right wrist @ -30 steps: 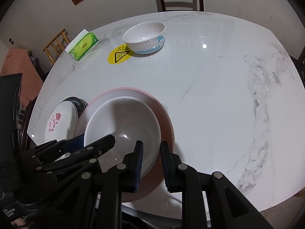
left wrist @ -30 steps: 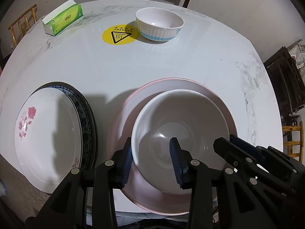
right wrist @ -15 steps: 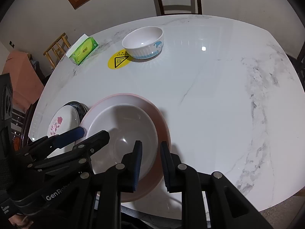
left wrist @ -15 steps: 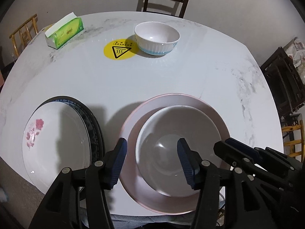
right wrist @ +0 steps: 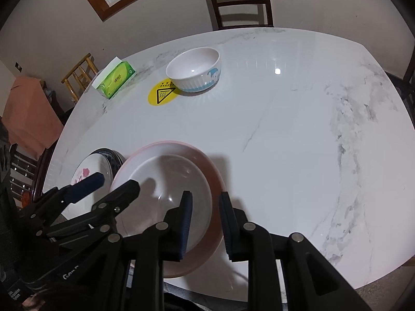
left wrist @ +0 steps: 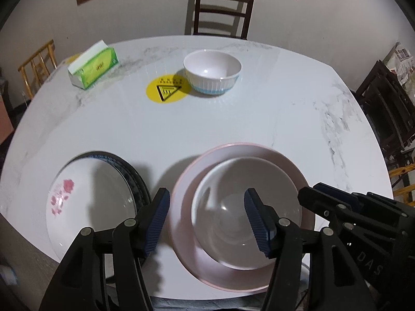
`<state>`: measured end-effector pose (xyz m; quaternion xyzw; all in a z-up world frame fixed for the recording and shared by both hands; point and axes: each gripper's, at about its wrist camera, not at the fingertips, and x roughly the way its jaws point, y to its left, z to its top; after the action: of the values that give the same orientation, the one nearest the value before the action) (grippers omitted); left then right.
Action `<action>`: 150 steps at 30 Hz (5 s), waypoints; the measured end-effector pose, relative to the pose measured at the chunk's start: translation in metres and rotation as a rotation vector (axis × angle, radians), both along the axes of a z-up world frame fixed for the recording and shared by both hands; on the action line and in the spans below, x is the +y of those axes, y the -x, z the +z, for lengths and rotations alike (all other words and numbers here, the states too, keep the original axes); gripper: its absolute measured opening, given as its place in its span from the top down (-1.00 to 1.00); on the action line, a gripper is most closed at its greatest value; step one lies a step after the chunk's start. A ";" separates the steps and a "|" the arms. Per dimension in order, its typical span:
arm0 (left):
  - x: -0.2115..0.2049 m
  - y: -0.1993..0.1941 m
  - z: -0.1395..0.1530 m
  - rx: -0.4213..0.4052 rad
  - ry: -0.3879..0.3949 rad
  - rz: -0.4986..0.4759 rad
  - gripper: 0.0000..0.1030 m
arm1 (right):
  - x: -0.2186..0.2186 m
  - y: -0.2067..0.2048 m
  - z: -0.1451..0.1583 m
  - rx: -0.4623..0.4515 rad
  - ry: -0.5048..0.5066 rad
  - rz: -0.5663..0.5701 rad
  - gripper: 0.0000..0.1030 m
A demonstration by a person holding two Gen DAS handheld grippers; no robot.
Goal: Organize plates and bowls
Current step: 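Move both grippers over to the small blue-striped white bowl, then grasp the rim of the blue-striped bowl with both grippers, then lift the blue-striped bowl and carry it over the pink bowl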
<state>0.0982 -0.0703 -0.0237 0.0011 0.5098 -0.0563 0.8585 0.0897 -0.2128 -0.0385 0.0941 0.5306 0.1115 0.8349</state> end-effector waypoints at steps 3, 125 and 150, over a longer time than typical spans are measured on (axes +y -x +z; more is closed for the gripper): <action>0.002 -0.001 0.002 -0.010 -0.009 0.003 -0.11 | -0.001 -0.003 0.001 -0.004 0.000 0.000 0.57; 0.015 -0.142 0.009 0.107 0.119 0.061 0.80 | 0.016 -0.143 0.019 0.023 -0.052 0.050 0.57; 0.030 -0.023 0.025 0.102 0.170 0.061 0.81 | 0.028 -0.020 0.033 0.003 -0.024 0.077 0.57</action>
<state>0.1214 -0.0407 0.0016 -0.0902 0.5461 -0.0730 0.8297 0.1096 -0.1848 -0.0052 0.0836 0.5336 0.1500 0.8281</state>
